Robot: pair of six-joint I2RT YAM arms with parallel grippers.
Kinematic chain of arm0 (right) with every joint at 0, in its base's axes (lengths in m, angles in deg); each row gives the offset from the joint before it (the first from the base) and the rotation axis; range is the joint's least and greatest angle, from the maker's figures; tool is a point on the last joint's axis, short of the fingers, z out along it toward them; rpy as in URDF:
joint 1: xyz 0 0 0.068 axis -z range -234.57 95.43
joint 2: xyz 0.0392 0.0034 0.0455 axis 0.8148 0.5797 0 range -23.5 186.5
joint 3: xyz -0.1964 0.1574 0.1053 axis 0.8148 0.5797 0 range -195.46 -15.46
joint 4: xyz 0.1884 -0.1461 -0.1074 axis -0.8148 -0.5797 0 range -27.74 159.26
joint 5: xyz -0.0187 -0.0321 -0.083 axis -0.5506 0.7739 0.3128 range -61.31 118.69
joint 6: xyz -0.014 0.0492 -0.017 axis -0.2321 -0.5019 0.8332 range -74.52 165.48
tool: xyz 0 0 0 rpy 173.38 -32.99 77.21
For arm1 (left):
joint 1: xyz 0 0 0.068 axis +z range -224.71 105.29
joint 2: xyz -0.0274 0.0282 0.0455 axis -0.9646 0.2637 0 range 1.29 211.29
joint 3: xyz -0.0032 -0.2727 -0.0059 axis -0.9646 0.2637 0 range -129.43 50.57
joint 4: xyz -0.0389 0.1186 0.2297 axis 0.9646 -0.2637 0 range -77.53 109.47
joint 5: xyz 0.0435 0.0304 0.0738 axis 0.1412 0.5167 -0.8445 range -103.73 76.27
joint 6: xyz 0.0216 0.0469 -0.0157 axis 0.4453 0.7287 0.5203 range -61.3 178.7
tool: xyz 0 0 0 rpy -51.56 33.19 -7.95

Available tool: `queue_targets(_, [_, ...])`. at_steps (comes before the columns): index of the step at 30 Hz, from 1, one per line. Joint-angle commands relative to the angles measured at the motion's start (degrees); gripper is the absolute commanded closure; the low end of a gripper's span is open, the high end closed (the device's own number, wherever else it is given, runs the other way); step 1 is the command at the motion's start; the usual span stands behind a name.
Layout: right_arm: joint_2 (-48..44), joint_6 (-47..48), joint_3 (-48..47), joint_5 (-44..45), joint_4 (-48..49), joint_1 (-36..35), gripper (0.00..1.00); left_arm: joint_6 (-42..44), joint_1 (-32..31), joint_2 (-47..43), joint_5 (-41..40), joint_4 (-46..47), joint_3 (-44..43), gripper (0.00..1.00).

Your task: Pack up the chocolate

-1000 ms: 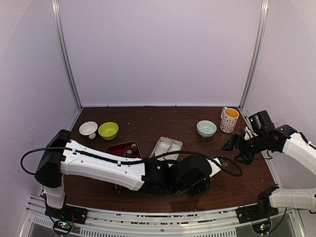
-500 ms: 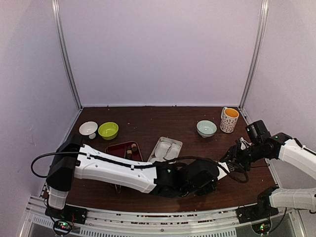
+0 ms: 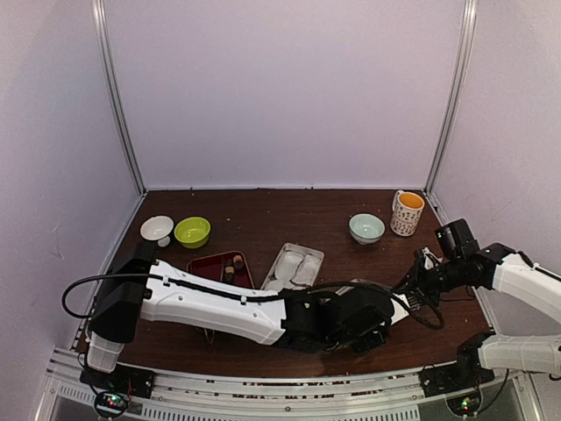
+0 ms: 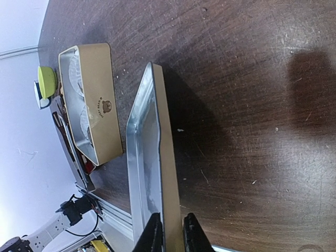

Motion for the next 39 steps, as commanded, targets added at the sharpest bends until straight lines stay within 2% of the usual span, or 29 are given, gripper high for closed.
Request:
queue_targets(1, [-0.78,0.07,1.09,0.92,1.80,0.17,0.91,-2.23,0.32,0.16,5.96,-0.01,-2.26,0.51])
queue_targets(3, [-0.58,0.28,1.28,2.13,1.91,0.15,0.94,-3.03,0.53,-0.01,7.86,-0.74,-2.79,0.45])
queue_targets(6, [0.16,0.96,1.45,4.02,3.01,0.15,0.94,-4.67,1.23,-2.25,10.01,-1.40,-1.98,0.44])
queue_targets(12, [1.09,2.77,-0.27,14.04,3.86,0.37,0.98,-10.62,3.69,-14.09,13.55,0.15,6.10,0.41])
queue_targets(16, [0.39,1.73,1.10,19.66,7.74,1.22,0.96,-14.80,6.54,-20.41,12.07,-1.93,10.39,0.41])
queue_targets(20, [1.41,-1.78,3.57,19.84,16.22,1.67,0.92,-18.78,8.66,-25.69,6.83,-6.91,12.08,0.39])
queue_targets(25, [5.64,-1.55,5.02,18.77,27.02,1.70,0.81,-24.87,12.96,-31.08,6.25,-12.40,14.56,0.38])
queue_targets(28, [9.34,-0.12,4.25,17.68,28.98,1.73,0.76,-27.39,14.79,-34.29,4.92,-14.72,17.26,0.37])
queue_targets(34, [15.76,-0.04,4.61,12.96,31.85,1.74,0.73,-31.36,15.21,-36.40,-6.75,-26.17,19.94,0.35])
queue_targets(39, [19.57,2.37,4.75,13.04,31.13,1.74,0.69,-36.86,16.23,-36.49,-7.91,-31.60,22.32,0.34])
